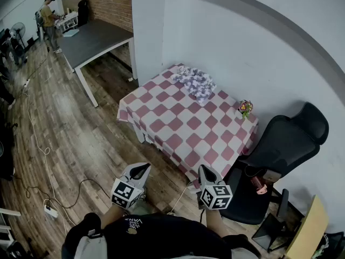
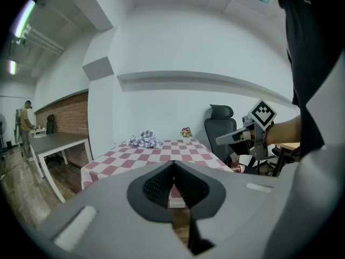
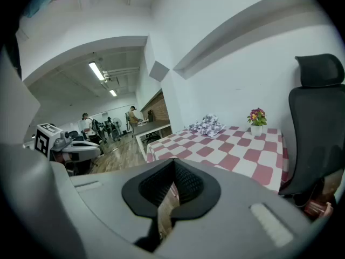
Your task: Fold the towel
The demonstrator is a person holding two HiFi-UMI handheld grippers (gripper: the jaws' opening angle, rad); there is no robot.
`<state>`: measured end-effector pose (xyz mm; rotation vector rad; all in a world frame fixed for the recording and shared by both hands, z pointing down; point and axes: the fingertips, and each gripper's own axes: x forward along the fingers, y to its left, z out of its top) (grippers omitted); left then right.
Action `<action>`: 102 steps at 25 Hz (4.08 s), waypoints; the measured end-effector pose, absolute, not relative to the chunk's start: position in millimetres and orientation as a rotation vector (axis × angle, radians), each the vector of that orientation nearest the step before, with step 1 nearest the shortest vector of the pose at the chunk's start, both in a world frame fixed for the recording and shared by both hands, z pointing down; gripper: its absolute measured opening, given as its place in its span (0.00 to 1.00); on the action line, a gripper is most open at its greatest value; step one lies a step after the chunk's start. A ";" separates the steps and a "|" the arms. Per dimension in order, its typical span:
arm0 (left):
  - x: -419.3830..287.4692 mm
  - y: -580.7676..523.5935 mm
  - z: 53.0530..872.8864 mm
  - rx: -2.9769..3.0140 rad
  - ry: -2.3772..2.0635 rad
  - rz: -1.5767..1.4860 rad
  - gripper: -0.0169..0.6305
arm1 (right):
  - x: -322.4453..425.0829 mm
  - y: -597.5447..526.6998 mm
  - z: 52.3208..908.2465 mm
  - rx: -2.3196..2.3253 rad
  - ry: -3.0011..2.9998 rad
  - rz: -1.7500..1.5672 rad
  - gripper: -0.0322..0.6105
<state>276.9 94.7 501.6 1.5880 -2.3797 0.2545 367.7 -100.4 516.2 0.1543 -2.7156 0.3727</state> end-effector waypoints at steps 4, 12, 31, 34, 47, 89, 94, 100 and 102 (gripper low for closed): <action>240.1 86.5 492.5 1.639 -2.381 0.237 0.03 | 329.5 -106.7 503.2 0.189 -2.757 0.396 0.06; 154.4 80.0 474.9 1.813 -2.326 0.169 0.24 | 263.3 -116.8 480.0 0.466 -2.806 0.447 0.23; 14.8 9.9 512.3 1.945 -2.143 0.159 0.31 | 179.7 -188.7 527.7 0.783 -2.680 0.498 0.25; -17.0 -11.4 509.0 1.939 -2.143 0.229 0.31 | 150.5 -225.2 530.1 0.803 -2.694 0.505 0.25; -106.0 -200.1 506.4 2.141 -2.018 0.554 0.31 | 63.2 -368.5 532.8 0.854 -2.721 0.469 0.24; -164.6 -245.5 474.7 2.631 -1.628 0.792 0.05 | 42.6 -291.3 526.7 1.056 -2.508 0.346 0.07; -168.8 -159.6 496.4 2.602 -1.613 0.768 0.05 | 55.6 -221.5 548.5 1.103 -2.445 0.398 0.07; -151.1 -64.0 517.0 2.624 -1.551 0.775 0.05 | 68.8 -146.7 585.0 1.157 -2.336 0.443 0.07; -140.5 -34.9 525.9 2.654 -1.507 0.808 0.05 | 74.5 -123.6 601.6 1.160 -2.289 0.455 0.07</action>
